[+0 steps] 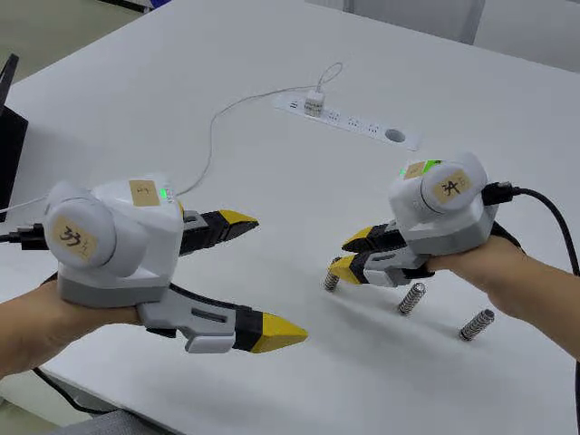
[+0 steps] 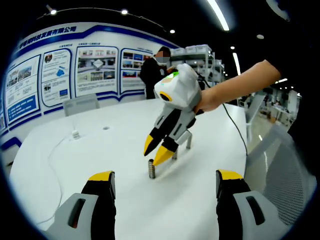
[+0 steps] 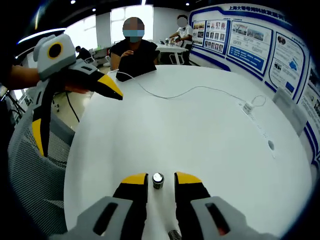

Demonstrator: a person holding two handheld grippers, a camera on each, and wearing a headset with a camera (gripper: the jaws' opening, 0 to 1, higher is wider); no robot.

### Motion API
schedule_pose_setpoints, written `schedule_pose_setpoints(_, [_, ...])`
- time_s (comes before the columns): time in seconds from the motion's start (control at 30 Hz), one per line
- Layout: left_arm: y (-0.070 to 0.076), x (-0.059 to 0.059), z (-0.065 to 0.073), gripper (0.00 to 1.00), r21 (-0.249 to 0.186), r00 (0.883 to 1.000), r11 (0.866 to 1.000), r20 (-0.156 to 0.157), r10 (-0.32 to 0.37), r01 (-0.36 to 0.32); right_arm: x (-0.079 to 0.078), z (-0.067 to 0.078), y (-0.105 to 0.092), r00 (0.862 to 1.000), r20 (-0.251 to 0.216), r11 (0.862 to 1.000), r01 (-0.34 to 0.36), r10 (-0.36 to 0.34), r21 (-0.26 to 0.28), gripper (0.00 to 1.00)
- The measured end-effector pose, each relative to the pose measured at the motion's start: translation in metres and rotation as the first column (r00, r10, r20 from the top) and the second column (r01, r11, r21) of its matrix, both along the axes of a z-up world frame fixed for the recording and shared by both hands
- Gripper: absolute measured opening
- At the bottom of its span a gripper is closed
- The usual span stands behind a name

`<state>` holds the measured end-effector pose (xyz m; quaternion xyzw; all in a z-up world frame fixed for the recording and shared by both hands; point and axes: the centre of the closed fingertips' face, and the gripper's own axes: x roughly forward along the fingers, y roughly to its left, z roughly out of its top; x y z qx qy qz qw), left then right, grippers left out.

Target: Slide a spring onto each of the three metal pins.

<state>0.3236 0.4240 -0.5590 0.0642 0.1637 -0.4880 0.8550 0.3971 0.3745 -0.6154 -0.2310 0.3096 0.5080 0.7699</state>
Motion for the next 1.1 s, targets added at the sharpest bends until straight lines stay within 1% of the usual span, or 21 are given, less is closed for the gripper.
schedule_pose_setpoints(0.07, [-0.001,-0.001,0.002,0.84,0.003,1.000,1.000,0.003,-0.005,0.005,-0.006,0.007,0.000,1.000,0.002,0.999,-0.013,0.013,0.037,0.23])
schedule_pose_setpoints(0.1, [-0.001,-0.002,0.003,0.84,0.003,1.000,1.000,0.006,-0.007,0.007,-0.008,0.012,-0.002,1.000,0.010,0.998,-0.015,0.014,0.057,0.23])
schedule_pose_setpoints(0.23, [-0.003,-0.002,0.007,0.85,0.002,1.000,1.000,0.009,-0.007,0.007,-0.015,0.020,-0.010,1.000,0.018,0.996,-0.011,0.009,0.087,0.24])
schedule_pose_setpoints(0.37, [-0.007,-0.004,0.010,0.85,0.021,1.000,1.000,0.017,-0.018,0.017,-0.018,0.025,-0.024,1.000,0.023,0.994,0.015,-0.017,0.108,0.26])
schedule_pose_setpoints(0.47, [-0.008,-0.004,0.013,0.85,0.031,1.000,0.999,0.021,-0.022,0.022,-0.019,0.031,-0.035,0.998,0.016,0.988,0.051,-0.054,0.146,0.27])
schedule_pose_setpoints(0.53, [-0.008,-0.003,0.016,0.85,0.033,0.999,0.999,0.024,-0.022,0.021,-0.021,0.038,-0.043,0.997,0.018,0.981,0.074,-0.078,0.182,0.28])
schedule_pose_setpoints(0.57, [-0.008,-0.003,0.017,0.84,0.034,0.999,0.999,0.027,-0.021,0.020,-0.023,0.043,-0.045,0.996,0.014,0.974,0.079,-0.083,0.212,0.31])
schedule_pose_setpoints(0.6, [-0.008,-0.003,0.019,0.84,0.034,0.999,0.999,0.033,-0.018,0.017,-0.027,0.049,-0.046,0.997,0.010,0.966,0.071,-0.076,0.250,0.33])
schedule_pose_setpoints(0.63, [-0.009,-0.003,0.021,0.83,0.032,0.999,0.999,0.036,-0.017,0.016,-0.033,0.057,-0.049,0.997,-0.005,0.952,0.075,-0.077,0.296,0.37])
schedule_pose_setpoints(0.67, [-0.009,-0.003,0.022,0.84,0.028,0.999,1.000,0.036,-0.015,0.014,-0.035,0.061,-0.054,0.996,-0.005,0.945,0.081,-0.084,0.316,0.40])
schedule_pose_setpoints(0.7, [-0.010,-0.003,0.023,0.84,0.022,0.999,1.000,0.037,-0.012,0.011,-0.040,0.064,-0.062,0.997,0.006,0.946,0.075,-0.081,0.314,0.40])
schedule_pose_setpoints(0.77, [-0.012,-0.002,0.024,0.84,0.023,0.999,1.000,0.039,-0.008,0.007,-0.049,0.066,-0.072,0.997,0.012,0.950,0.074,-0.081,0.303,0.40])
schedule_pose_setpoints(0.87, [-0.017,-0.002,0.025,0.85,0.024,0.999,1.000,0.038,-0.008,0.008,-0.056,0.065,-0.090,0.995,0.029,0.956,0.085,-0.097,0.282,0.41])
schedule_pose_setpoints(0.93, [-0.020,-0.003,0.025,0.86,0.027,0.999,1.000,0.039,-0.014,0.012,-0.058,0.067,-0.099,0.993,0.024,0.953,0.104,-0.115,0.285,0.41])
schedule_pose_setpoints(1.0, [-0.024,-0.005,0.026,0.86,0.029,0.999,0.999,0.041,-0.022,0.021,-0.062,0.070,-0.107,0.991,0.027,0.948,0.118,-0.132,0.295,0.41])
schedule_pose_setpoints(1.1, [-0.029,-0.007,0.026,0.87,0.044,0.998,0.998,0.043,-0.036,0.034,-0.066,0.075,-0.120,0.987,0.035,0.941,0.138,-0.156,0.308,0.43])
